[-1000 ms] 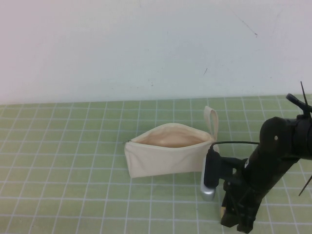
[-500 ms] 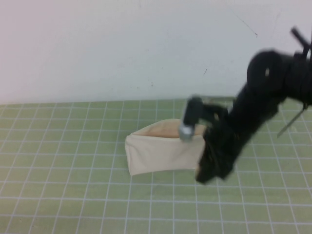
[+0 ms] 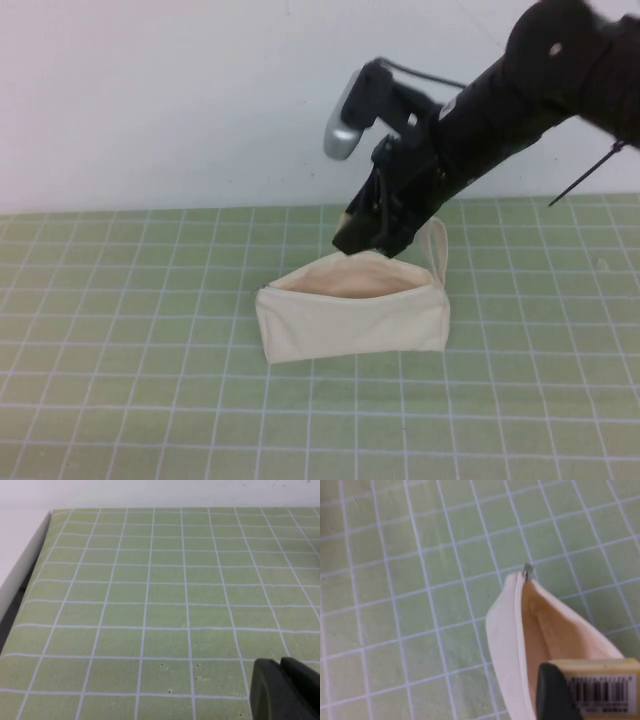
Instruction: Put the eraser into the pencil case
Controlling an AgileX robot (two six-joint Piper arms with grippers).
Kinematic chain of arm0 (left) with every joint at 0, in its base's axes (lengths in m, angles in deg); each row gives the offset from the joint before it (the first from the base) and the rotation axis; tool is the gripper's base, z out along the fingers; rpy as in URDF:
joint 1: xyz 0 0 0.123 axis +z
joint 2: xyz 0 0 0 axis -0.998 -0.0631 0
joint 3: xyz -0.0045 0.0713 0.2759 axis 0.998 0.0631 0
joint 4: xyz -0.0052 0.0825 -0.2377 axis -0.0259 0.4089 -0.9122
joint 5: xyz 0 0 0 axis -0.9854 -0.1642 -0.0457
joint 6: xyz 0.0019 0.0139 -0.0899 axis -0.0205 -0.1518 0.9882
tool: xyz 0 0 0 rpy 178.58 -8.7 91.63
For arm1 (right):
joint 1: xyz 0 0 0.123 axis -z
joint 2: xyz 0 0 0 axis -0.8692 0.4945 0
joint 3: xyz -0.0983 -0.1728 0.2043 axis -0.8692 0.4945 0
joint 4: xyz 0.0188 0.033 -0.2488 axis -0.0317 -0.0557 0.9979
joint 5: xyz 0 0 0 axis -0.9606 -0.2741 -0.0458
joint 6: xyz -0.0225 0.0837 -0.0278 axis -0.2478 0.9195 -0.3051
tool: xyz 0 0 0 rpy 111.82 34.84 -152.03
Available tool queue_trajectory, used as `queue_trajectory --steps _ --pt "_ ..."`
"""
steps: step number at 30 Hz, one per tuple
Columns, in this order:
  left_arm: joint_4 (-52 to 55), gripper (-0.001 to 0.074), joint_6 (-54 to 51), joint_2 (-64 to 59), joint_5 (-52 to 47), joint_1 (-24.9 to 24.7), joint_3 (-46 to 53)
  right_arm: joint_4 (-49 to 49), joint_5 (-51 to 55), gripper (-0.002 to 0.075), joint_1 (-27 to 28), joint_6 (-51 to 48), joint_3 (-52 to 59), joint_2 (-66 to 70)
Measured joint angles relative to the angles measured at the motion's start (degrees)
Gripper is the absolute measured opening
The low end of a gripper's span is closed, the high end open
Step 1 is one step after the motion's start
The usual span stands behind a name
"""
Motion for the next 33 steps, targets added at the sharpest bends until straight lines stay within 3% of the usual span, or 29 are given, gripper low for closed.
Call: queue_trajectory --steps 6,11,15,19,23,25,29,33 --pt "0.0 -0.0001 0.0 0.0 0.0 0.0 0.0 0.0 -0.9 0.0314 0.0 -1.2 0.0 5.1" --pt "0.0 -0.0001 0.0 0.0 0.0 0.0 0.0 0.1 -1.9 0.0395 0.0 -1.2 -0.1 6.0" --pt "0.0 -0.0001 0.0 0.0 0.0 0.0 0.0 1.3 -1.0 0.0388 0.0 -1.2 -3.0 6.0" --pt "0.0 -0.0001 0.1 0.0 0.0 0.0 0.0 3.6 4.7 0.0304 0.0 0.6 -8.8 6.0" --pt "0.0 -0.0001 0.1 0.0 0.0 0.0 0.0 11.0 14.1 0.0108 -0.2 9.6 -18.5 6.0" --pt "0.0 -0.0001 0.1 0.0 0.0 0.0 0.0 16.1 14.8 0.005 -0.4 16.8 -21.5 5.1" --pt "0.0 -0.0001 0.1 0.0 0.0 0.0 0.0 25.8 14.8 0.0012 -0.4 23.9 -22.9 0.3" --pt "0.0 -0.0001 0.1 0.0 0.0 0.0 0.0 28.6 14.8 0.0005 -0.4 26.8 -22.3 -6.3"
